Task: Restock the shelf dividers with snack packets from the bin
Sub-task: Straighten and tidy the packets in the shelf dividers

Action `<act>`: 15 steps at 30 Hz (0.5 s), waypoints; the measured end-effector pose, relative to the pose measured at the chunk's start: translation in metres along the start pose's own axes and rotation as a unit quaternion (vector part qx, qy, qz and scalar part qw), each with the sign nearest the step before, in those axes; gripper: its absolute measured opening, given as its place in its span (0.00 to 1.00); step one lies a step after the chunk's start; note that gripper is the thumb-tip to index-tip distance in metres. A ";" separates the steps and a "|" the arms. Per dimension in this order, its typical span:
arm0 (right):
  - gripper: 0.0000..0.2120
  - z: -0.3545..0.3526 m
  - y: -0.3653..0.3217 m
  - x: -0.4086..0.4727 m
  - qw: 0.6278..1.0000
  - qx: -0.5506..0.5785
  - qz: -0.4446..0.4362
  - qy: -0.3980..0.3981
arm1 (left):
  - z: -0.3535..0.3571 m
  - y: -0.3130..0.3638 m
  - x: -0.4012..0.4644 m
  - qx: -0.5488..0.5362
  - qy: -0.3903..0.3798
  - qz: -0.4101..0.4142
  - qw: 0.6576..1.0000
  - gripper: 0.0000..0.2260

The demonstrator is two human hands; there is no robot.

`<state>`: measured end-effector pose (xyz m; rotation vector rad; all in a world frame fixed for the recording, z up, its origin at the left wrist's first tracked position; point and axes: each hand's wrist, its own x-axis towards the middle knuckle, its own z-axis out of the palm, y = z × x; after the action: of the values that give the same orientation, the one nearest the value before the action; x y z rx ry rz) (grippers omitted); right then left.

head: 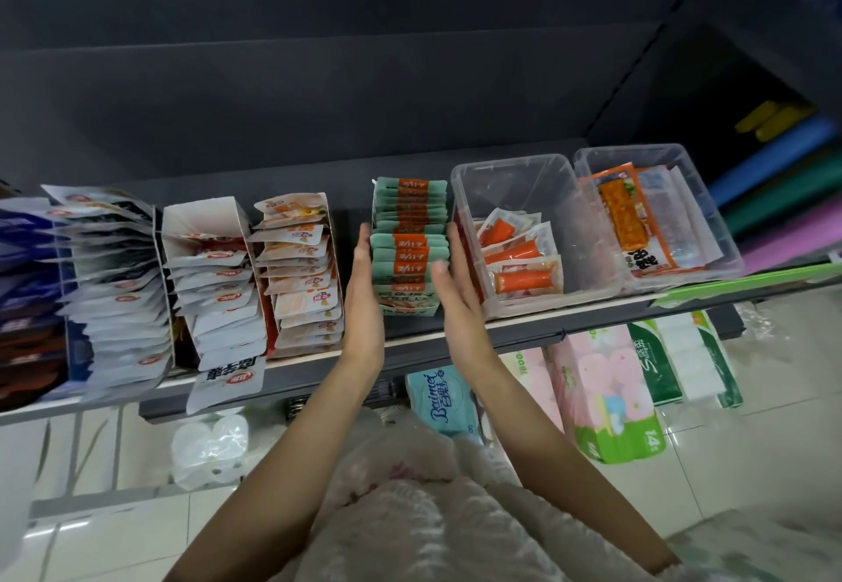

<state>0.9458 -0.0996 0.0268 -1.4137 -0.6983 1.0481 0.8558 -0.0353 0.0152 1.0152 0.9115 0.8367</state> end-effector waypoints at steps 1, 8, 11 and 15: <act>0.36 0.000 0.003 -0.001 1.000 -0.025 -0.004 -0.017 | 0.000 -0.002 -0.001 -0.002 -0.003 0.002 1.000 0.25; 0.51 -0.007 0.017 0.004 0.975 -0.219 -0.035 -0.019 | -0.002 -0.007 -0.012 0.008 -0.011 0.007 1.000 0.48; 0.45 -0.006 0.014 0.009 0.974 -0.222 -0.045 0.007 | 0.001 -0.009 -0.015 0.029 -0.014 0.036 0.999 0.47; 0.34 -0.008 0.005 0.013 0.977 -0.207 -0.050 0.006 | 0.003 -0.007 -0.015 0.091 -0.017 0.069 0.993 0.34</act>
<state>0.9575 -0.0926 0.0189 -1.7173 -1.0092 0.8435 0.8540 -0.0515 0.0127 1.2593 0.9074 0.8594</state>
